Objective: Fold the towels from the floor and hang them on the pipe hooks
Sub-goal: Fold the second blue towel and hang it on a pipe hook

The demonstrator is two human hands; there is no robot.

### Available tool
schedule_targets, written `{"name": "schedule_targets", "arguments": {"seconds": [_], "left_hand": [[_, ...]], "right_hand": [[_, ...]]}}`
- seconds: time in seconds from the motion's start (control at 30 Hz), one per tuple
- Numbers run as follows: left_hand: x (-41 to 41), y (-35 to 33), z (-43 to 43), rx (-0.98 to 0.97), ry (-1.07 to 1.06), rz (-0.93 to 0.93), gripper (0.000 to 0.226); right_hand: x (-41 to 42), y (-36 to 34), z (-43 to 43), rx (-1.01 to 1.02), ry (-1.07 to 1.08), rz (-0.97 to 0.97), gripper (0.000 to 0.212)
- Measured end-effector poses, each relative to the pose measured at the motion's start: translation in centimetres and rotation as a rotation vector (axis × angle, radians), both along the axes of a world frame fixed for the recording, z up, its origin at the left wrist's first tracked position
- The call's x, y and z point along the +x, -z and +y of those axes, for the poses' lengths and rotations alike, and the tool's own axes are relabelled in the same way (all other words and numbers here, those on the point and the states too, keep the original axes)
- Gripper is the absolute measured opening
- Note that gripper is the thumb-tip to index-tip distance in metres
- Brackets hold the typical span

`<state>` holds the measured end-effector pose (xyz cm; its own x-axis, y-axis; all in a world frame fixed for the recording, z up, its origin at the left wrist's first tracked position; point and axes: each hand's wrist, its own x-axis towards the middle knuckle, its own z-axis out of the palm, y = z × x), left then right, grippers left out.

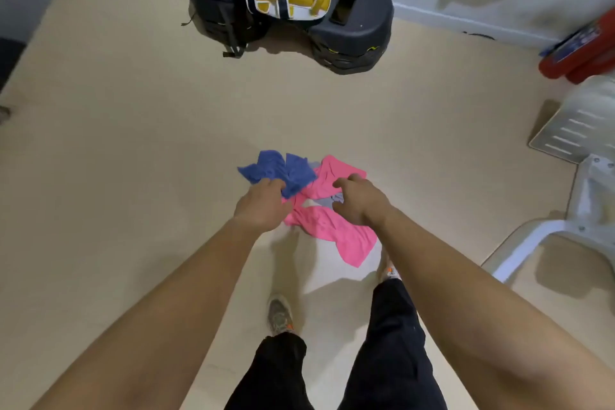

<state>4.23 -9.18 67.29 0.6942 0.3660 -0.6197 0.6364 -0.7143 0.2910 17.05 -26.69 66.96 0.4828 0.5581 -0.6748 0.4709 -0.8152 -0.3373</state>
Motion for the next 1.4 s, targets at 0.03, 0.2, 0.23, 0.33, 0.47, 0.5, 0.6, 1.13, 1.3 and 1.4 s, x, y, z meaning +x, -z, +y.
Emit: {"name": "schedule_targets", "arguments": {"seconds": [0.03,0.2,0.23,0.33,0.47,0.5,0.6,1.13,1.3,1.4], "left_hand": [[-0.9,1.4,0.8,0.001,-0.022,0.010,0.046],[-3.8,10.6,3.7,-0.008,-0.180,0.022,0.047],[-4.2,13.0,4.1,-0.003,-0.209,0.023,0.047],[-5.0,21.2,4.7,0.014,-0.297,0.025,0.046],[-5.1,34.9,4.6,-0.001,-0.372,0.072,0.051],[-4.9,38.3,4.4,-0.002,-0.384,0.076,0.053],[-3.4,48.5,4.1,-0.012,-0.422,0.055,0.056],[2.8,73.7,6.5,0.143,-0.506,-0.328,0.027],[3.0,71.7,6.8,0.161,-0.502,-0.313,0.020],[2.5,69.4,6.7,0.195,-0.509,-0.357,0.022]], "right_hand": [[-0.3,1.3,1.0,0.002,-0.017,0.006,0.055],[-0.4,10.6,5.1,-0.036,-0.121,0.005,0.055],[-0.4,13.1,5.8,-0.045,-0.145,0.004,0.055],[-0.1,21.8,7.8,-0.050,-0.206,0.017,0.053],[0.4,35.3,9.3,-0.059,-0.269,0.027,0.053],[0.5,38.6,9.5,-0.064,-0.286,0.028,0.053],[1.3,48.2,10.3,-0.085,-0.345,0.014,0.051],[6.0,71.5,16.0,0.203,-0.494,-0.364,0.053],[6.7,70.7,15.1,0.301,-0.406,-0.309,0.042],[7.4,68.2,14.3,0.412,-0.289,-0.182,0.030]]}}
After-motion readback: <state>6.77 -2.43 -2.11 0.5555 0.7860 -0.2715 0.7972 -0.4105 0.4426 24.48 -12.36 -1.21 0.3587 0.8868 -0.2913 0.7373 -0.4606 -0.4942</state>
